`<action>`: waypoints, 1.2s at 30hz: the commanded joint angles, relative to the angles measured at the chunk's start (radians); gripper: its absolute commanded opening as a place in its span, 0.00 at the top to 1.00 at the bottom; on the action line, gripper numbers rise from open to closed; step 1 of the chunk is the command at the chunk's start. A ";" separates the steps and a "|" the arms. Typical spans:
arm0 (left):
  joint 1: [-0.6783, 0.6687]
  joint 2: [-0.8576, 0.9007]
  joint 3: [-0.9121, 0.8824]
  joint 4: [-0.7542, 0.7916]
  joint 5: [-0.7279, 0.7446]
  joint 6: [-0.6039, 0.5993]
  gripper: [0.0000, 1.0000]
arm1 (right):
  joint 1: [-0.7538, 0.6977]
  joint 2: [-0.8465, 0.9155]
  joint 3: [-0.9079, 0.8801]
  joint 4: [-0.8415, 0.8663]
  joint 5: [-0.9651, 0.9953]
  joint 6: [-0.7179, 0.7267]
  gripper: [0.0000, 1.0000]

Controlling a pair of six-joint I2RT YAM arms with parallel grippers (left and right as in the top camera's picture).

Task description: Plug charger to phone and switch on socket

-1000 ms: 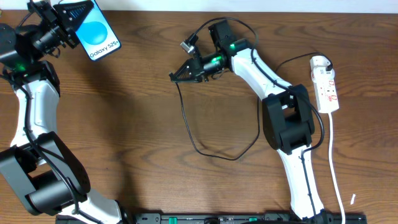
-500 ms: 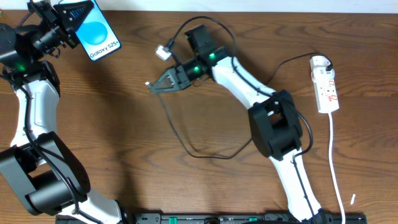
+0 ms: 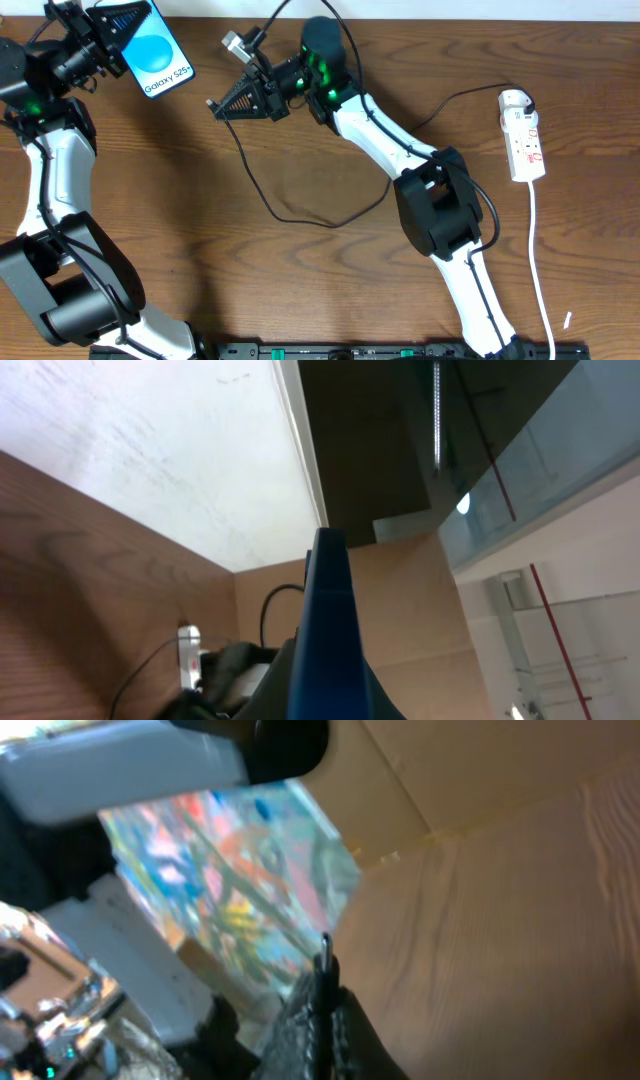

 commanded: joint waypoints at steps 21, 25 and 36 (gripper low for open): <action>0.001 -0.022 0.014 0.009 -0.029 0.028 0.93 | 0.034 -0.021 0.013 0.362 0.035 0.645 0.99; 0.001 -0.022 0.014 0.009 -0.055 0.034 0.93 | 0.038 -0.021 0.013 0.426 0.055 0.676 0.99; 0.001 -0.022 0.014 0.009 -0.073 0.123 0.93 | 0.038 -0.021 0.013 0.425 0.089 0.687 0.99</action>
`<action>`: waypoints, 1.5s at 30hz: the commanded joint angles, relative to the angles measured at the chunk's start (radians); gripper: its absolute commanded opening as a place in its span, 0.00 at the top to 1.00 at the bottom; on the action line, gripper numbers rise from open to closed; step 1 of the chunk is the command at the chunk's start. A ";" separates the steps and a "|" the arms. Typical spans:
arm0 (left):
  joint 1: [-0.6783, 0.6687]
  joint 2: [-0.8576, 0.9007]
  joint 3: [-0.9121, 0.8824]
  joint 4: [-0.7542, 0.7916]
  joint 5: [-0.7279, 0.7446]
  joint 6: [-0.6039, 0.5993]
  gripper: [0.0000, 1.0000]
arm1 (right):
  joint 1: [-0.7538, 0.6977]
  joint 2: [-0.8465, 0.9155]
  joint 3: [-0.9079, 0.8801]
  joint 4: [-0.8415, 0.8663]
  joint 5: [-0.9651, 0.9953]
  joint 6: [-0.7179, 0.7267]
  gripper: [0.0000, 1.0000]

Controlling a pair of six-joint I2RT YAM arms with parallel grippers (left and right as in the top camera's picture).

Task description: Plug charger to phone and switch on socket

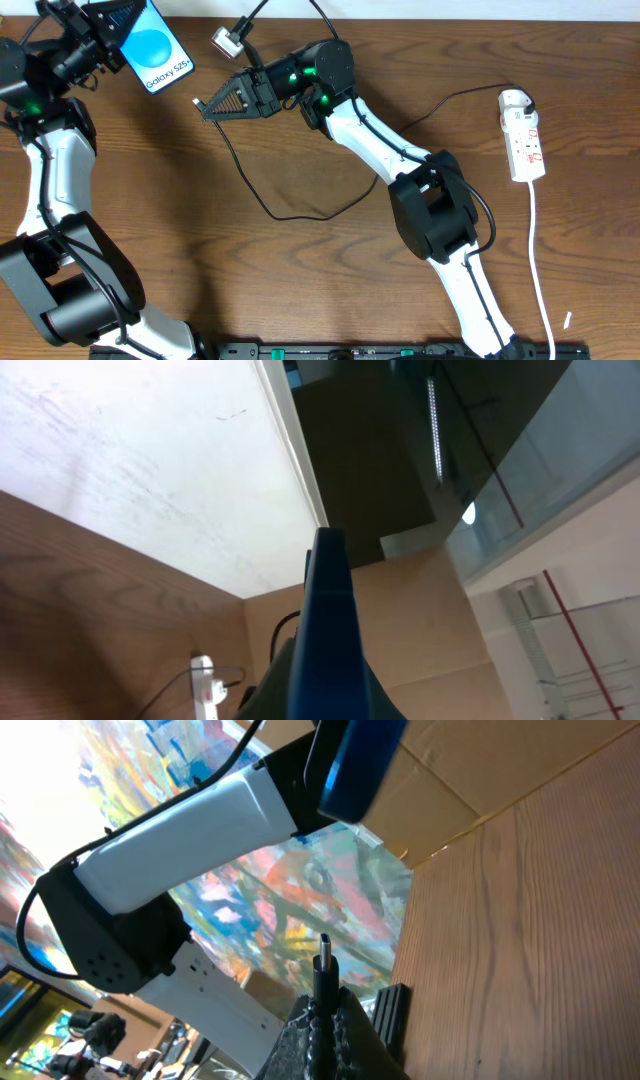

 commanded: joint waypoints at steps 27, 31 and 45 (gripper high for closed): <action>-0.057 -0.022 0.014 0.010 0.048 0.089 0.93 | 0.003 -0.021 0.010 0.002 0.088 -0.003 0.99; -0.058 -0.022 0.014 0.010 0.051 0.089 0.92 | 0.003 -0.021 0.010 0.002 0.090 -0.003 0.99; -0.058 -0.022 0.014 0.010 0.052 0.092 0.93 | 0.003 -0.021 0.010 -0.017 0.105 -0.003 0.99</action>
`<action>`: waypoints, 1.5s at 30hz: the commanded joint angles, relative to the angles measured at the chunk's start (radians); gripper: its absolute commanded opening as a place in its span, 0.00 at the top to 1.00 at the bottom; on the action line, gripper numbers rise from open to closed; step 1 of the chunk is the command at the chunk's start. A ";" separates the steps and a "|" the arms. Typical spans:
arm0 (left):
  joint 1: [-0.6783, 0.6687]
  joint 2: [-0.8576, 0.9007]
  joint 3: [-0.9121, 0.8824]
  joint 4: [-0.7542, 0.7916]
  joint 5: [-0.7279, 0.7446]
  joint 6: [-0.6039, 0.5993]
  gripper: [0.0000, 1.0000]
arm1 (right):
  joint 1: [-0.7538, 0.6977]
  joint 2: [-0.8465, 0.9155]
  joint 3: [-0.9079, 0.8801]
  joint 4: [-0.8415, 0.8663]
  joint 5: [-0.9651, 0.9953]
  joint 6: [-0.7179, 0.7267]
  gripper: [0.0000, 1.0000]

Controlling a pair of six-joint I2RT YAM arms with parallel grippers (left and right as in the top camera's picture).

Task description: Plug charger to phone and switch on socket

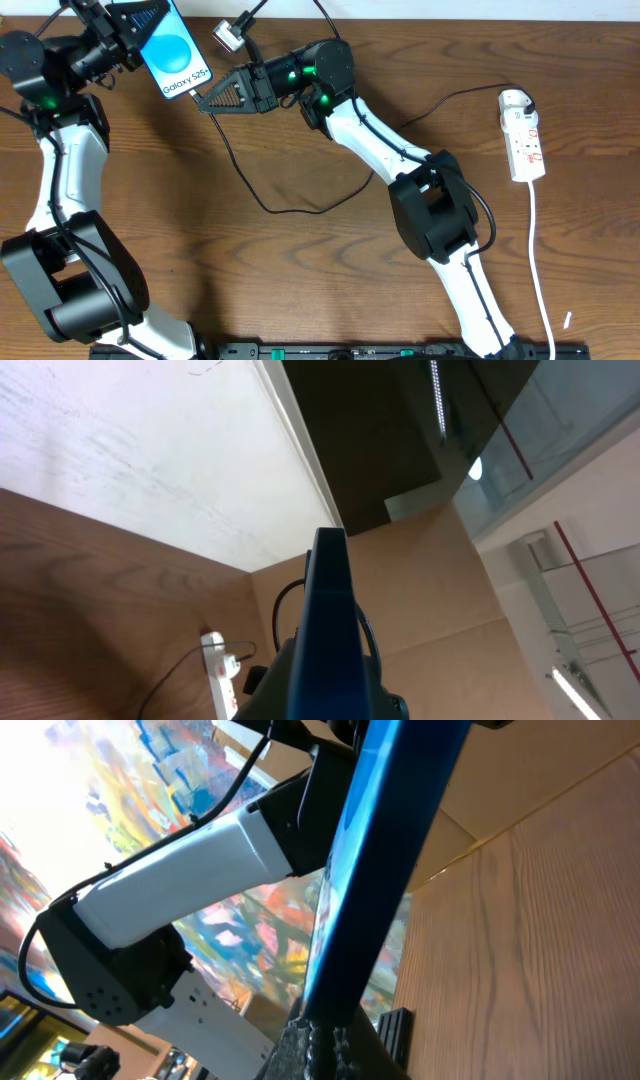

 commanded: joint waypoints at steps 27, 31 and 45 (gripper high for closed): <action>0.001 -0.022 0.014 0.010 0.015 0.059 0.93 | 0.003 -0.021 0.010 -0.097 0.126 -0.076 0.99; 0.001 -0.022 0.014 0.010 0.017 0.066 0.93 | 0.003 -0.021 0.010 -0.109 0.152 -0.077 0.99; 0.001 -0.022 0.014 0.010 0.030 0.081 0.93 | 0.006 -0.021 0.010 -0.156 0.220 -0.111 0.99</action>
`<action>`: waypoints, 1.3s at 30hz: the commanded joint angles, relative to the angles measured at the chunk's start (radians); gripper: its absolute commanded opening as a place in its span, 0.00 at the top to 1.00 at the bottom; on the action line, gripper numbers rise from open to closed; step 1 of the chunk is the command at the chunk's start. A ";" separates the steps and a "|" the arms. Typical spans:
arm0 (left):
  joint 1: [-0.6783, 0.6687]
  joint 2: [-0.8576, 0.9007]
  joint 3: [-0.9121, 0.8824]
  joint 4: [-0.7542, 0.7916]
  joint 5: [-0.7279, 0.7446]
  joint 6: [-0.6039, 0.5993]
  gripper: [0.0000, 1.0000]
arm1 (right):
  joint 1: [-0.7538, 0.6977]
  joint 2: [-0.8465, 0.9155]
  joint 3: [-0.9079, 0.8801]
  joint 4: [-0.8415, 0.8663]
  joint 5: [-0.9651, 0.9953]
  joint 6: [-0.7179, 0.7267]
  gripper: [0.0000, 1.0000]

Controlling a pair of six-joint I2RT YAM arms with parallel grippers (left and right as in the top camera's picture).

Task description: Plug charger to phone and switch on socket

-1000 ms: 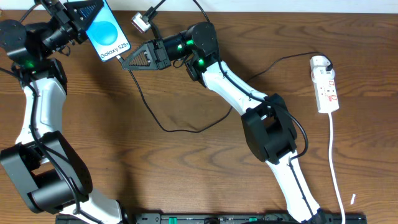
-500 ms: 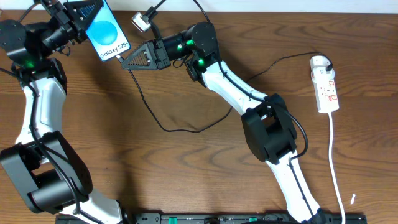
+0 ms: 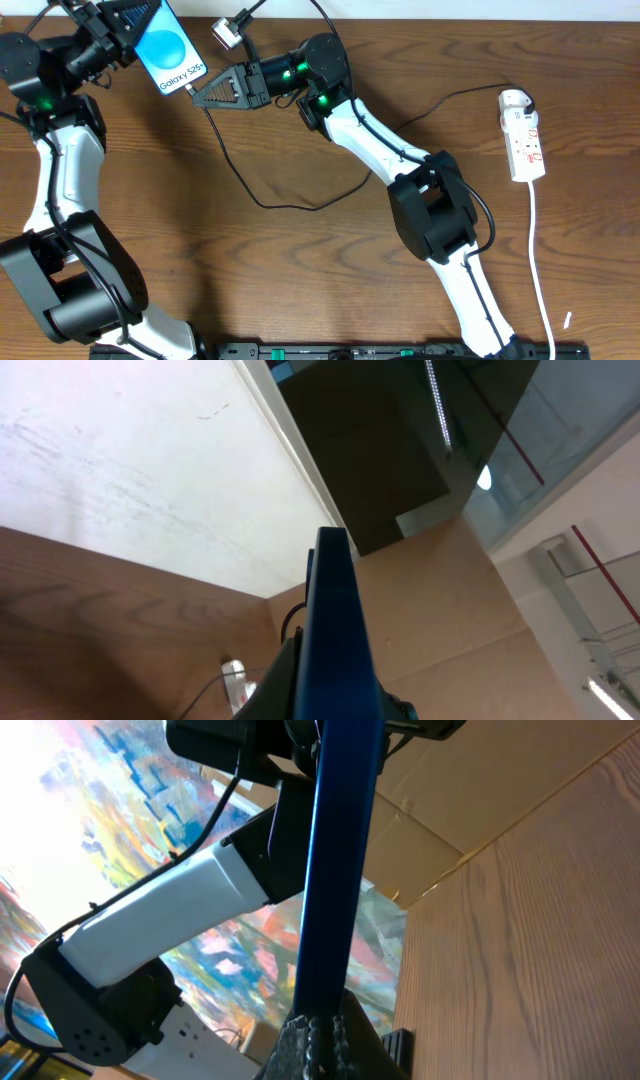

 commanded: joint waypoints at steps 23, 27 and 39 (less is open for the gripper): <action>-0.011 -0.022 0.014 0.009 0.107 0.048 0.93 | 0.007 -0.021 0.010 -0.025 0.219 -0.030 0.99; -0.011 -0.022 0.014 0.009 0.109 0.048 0.92 | 0.007 -0.021 0.010 -0.026 0.229 -0.030 0.99; -0.011 -0.022 0.014 0.009 0.109 0.048 0.93 | 0.006 -0.021 0.010 -0.051 0.229 -0.037 0.98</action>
